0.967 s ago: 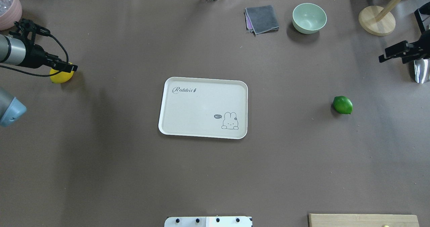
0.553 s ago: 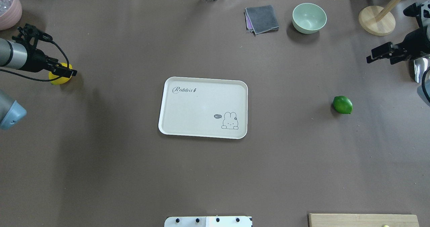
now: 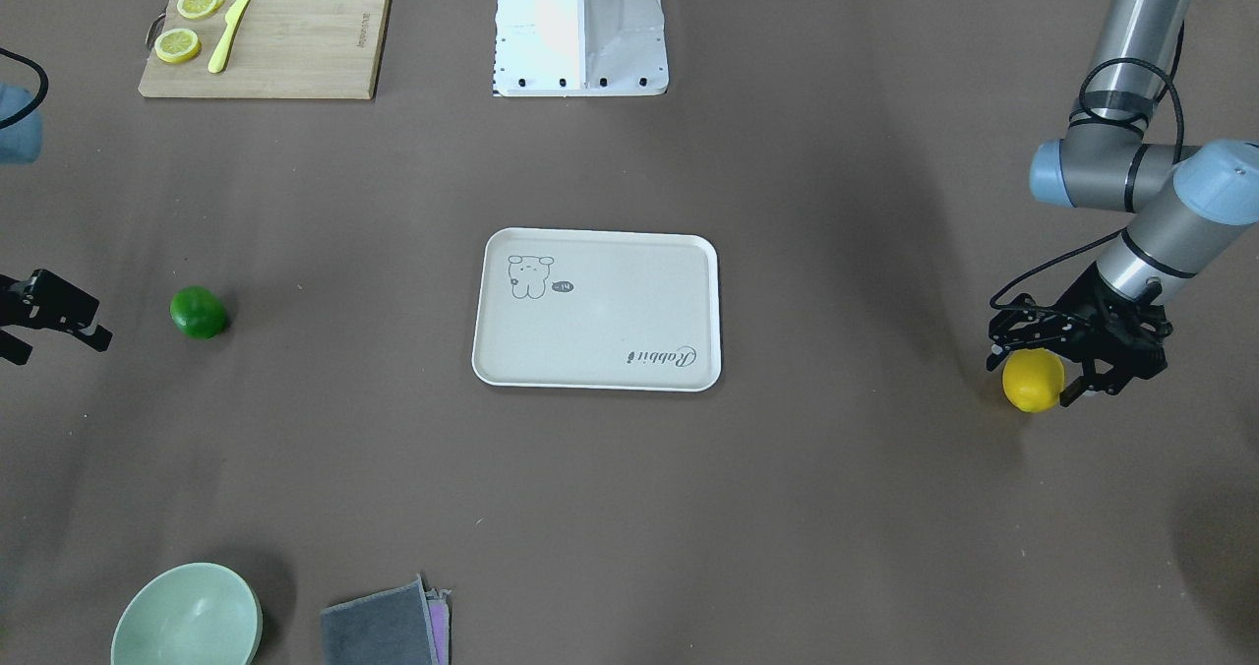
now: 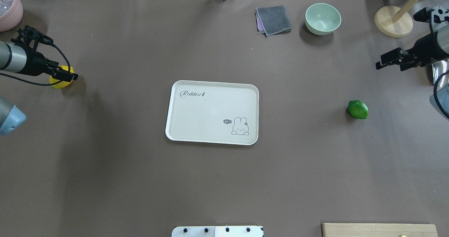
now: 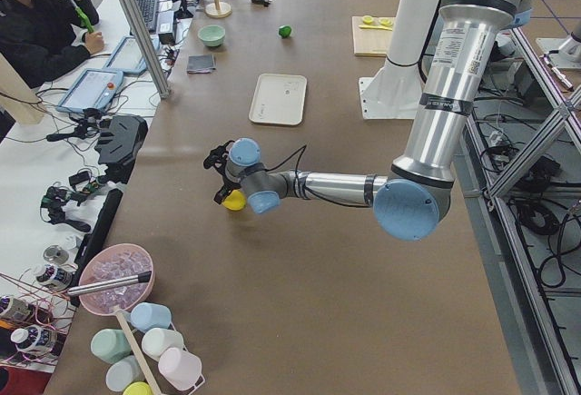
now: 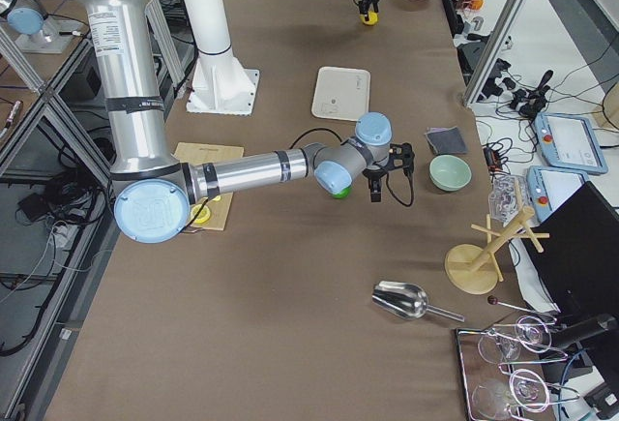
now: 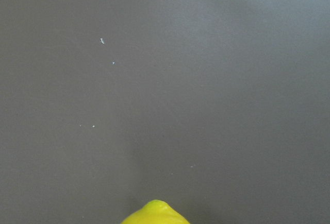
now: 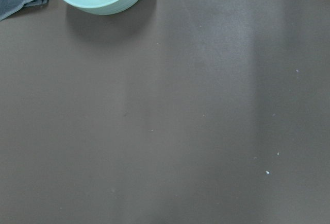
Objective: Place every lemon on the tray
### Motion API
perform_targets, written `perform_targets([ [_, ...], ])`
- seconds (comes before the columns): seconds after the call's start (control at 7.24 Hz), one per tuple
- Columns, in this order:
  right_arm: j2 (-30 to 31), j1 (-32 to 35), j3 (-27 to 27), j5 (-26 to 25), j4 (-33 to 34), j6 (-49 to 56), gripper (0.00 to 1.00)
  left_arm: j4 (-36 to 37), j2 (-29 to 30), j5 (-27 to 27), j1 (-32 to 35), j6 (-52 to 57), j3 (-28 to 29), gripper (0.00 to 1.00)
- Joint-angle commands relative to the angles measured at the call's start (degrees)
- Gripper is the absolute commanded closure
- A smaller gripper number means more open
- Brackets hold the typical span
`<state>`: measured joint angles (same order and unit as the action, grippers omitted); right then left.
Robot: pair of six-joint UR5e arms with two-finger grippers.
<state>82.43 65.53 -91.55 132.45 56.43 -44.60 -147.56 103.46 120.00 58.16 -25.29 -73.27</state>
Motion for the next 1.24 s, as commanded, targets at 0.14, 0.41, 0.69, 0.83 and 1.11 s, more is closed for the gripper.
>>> perform_targets([
  [0.14,0.1,-2.16,-0.04,-1.49,-2.29,-2.68,0.0,0.34,-0.01,-1.68,0.02,-0.02,0.41,0.02],
  [0.41,-0.34,-2.6,-0.04,-1.67,-2.29,-2.68,0.0,0.34,-0.01,-2.84,0.11,0.15,1.03,0.02],
  [0.69,-0.52,-2.78,0.05,-1.67,-2.2,-2.68,0.0,0.43,-0.01,-2.84,0.03,0.07,1.64,0.02],
  [0.83,-0.52,-2.78,-0.03,-1.67,-2.2,-2.68,0.0,0.43,-0.1,-2.84,-0.15,-0.11,1.9,0.02],
  [1.11,-0.52,-2.78,-0.03,-1.67,-2.2,-2.68,0.0,0.43,-0.01,-2.75,-0.41,-0.2,2.35,0.03],
])
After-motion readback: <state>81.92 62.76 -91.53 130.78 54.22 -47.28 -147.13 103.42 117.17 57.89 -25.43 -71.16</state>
